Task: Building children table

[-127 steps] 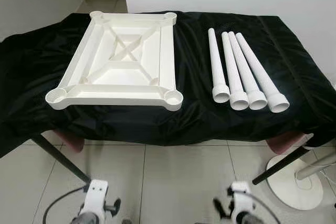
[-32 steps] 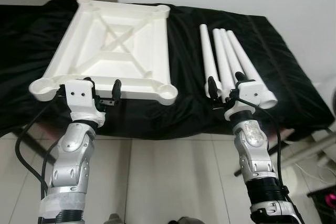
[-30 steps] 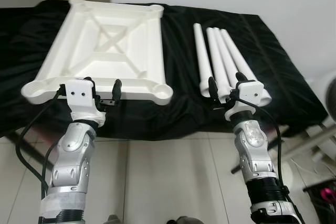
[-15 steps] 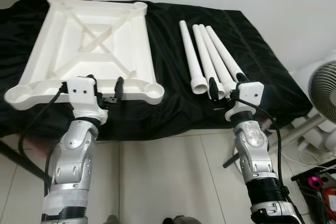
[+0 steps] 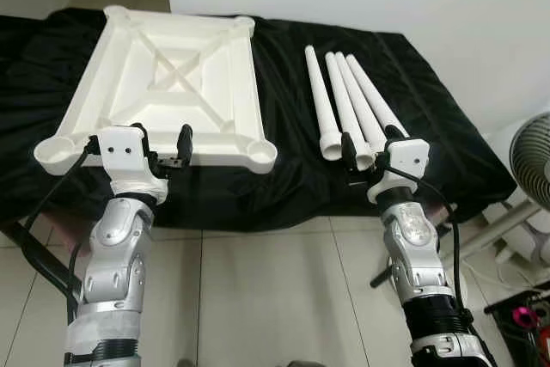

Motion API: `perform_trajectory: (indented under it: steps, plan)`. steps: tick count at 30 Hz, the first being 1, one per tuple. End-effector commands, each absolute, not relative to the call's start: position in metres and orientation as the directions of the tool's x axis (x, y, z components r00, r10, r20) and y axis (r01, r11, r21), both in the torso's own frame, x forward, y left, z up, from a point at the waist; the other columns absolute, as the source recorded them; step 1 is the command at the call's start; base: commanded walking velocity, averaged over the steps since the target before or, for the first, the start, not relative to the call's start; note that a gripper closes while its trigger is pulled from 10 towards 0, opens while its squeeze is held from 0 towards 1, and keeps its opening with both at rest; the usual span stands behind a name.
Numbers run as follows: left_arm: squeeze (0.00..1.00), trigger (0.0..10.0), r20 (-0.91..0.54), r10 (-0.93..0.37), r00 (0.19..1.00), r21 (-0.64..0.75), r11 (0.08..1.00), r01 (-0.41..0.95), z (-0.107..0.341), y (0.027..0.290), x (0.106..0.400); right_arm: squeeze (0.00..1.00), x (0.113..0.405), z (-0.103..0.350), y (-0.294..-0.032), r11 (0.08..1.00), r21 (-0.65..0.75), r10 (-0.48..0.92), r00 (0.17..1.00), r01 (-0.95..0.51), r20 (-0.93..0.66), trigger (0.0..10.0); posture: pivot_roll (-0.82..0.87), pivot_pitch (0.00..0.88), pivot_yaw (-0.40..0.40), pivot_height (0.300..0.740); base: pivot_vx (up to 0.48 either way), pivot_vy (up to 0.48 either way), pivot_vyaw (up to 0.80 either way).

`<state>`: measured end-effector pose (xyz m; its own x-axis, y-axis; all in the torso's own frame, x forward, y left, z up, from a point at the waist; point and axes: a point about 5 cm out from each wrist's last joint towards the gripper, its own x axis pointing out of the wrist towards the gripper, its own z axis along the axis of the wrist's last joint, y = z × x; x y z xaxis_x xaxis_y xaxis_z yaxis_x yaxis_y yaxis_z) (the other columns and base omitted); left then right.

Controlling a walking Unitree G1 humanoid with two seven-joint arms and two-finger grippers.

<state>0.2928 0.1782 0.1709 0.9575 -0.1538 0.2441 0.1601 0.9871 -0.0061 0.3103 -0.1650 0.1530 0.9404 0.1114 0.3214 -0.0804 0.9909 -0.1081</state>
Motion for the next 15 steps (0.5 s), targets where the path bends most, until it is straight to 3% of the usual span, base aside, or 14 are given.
perform_trajectory:
  steps: [1,15]
  plan:
    - [0.0,10.0,0.241,-0.1,0.965,-0.032,0.993,0.111,0.1696,0.1787,0.2945,0.0,0.3111,0.1506,-0.166,0.989,-0.123,0.115,0.943,-0.08,0.313,10.0,0.04,0.0,-0.068,0.74,0.244,0.0,0.0]
    - [0.0,10.0,0.25,-0.101,0.963,-0.03,0.993,0.112,0.1709,0.1777,0.2952,0.0,0.3129,0.1509,-0.1646,0.988,-0.128,0.126,0.94,-0.089,0.318,10.0,0.05,0.0,-0.071,0.74,0.254,0.0,0.0]
